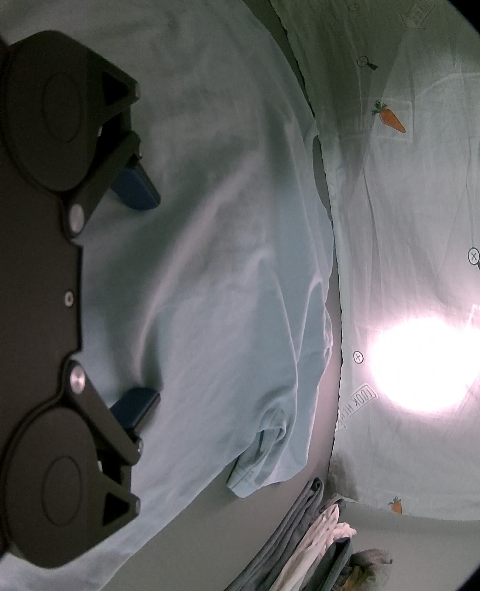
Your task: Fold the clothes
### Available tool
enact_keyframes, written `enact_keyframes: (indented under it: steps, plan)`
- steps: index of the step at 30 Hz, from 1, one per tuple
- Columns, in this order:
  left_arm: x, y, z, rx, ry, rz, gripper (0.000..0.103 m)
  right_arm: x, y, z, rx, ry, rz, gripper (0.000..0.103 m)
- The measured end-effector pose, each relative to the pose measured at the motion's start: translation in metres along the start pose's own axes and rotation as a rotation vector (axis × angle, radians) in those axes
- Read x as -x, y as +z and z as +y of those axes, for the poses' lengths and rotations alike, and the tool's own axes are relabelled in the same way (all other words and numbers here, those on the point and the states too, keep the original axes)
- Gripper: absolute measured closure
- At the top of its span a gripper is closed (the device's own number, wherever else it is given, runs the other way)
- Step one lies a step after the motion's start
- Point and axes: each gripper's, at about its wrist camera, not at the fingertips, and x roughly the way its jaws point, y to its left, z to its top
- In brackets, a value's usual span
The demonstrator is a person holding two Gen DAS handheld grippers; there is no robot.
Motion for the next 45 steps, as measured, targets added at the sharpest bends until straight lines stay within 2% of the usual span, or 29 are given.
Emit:
enact_keyframes:
  steps: [5, 13, 16, 18, 20, 22, 25, 29, 31, 33, 35, 40, 45]
  plan:
    - [-0.003, -0.018, 0.018, 0.031, 0.103, 0.061, 0.099, 0.0, -0.001, 0.0, -0.001, 0.001, 0.0, 0.0]
    - [-0.005, -0.015, 0.013, 0.031, 0.138, 0.073, 0.095, -0.001, -0.001, -0.001, -0.002, 0.002, -0.001, 0.0]
    - [-0.001, -0.017, 0.013, 0.029, 0.131, 0.074, 0.08, -0.001, -0.001, -0.001, -0.003, 0.0, 0.0, 0.0]
    - [0.003, -0.019, 0.013, 0.013, 0.134, 0.08, 0.062, -0.002, 0.0, 0.001, -0.01, -0.009, 0.002, 0.0]
    - [0.009, -0.023, 0.011, -0.009, 0.149, 0.079, 0.049, -0.003, 0.002, 0.003, -0.024, -0.026, 0.004, 0.0]
    - [0.015, -0.029, 0.011, -0.012, 0.165, 0.081, 0.045, -0.004, 0.002, 0.005, -0.036, -0.041, 0.001, 0.0]
    - [0.026, -0.037, 0.018, 0.029, 0.134, 0.086, 0.044, -0.005, 0.003, 0.003, -0.046, -0.038, 0.006, 0.0]
    - [0.032, -0.045, 0.023, 0.064, 0.098, 0.089, 0.041, -0.007, 0.016, 0.002, -0.054, -0.029, 0.104, 0.0]
    - [0.034, -0.046, 0.023, 0.069, 0.085, 0.089, 0.04, -0.008, 0.026, 0.002, -0.076, 0.021, 0.161, 0.0]
    - [0.035, -0.045, 0.023, 0.081, 0.063, 0.083, 0.035, -0.006, 0.033, 0.0, -0.162, 0.115, 0.17, 0.001]
    - [0.033, -0.044, 0.022, 0.089, 0.047, 0.078, 0.033, -0.006, 0.035, 0.006, -0.191, 0.105, 0.173, 0.001]
    - [0.021, -0.034, 0.015, 0.055, 0.04, 0.073, 0.031, -0.012, 0.021, 0.042, 0.021, 0.028, 0.131, 0.0]
    - [0.005, -0.026, 0.013, 0.073, -0.015, 0.09, 0.029, -0.011, 0.01, 0.044, 0.003, 0.014, 0.016, 0.0]
